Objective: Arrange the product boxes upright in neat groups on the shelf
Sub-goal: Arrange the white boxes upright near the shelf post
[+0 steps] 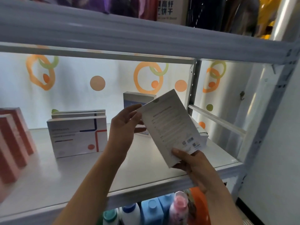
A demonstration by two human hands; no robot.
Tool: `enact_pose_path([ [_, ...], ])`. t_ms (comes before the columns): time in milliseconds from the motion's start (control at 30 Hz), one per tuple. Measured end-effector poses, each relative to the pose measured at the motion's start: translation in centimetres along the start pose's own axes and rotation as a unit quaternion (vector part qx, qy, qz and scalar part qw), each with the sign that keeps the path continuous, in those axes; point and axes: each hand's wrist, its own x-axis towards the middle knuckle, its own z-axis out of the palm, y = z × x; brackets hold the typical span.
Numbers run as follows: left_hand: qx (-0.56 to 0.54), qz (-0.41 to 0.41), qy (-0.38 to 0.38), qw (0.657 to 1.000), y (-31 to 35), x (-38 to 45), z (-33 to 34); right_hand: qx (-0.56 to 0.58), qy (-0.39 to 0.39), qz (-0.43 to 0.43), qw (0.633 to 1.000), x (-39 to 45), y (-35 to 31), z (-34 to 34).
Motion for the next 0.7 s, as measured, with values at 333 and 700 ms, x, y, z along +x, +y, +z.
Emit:
enact_pose_path([
  [333,-0.001,-0.012,0.035,0.999,-3.3,0.2,1.2,-0.116,0.005,-0.005,0.993,-0.1,0.4,-0.4],
  [700,-0.018,-0.097,-0.03,0.995,-6.8,-2.4,2.3,-0.18,0.053,-0.013,0.982,-0.2,0.8,0.3],
])
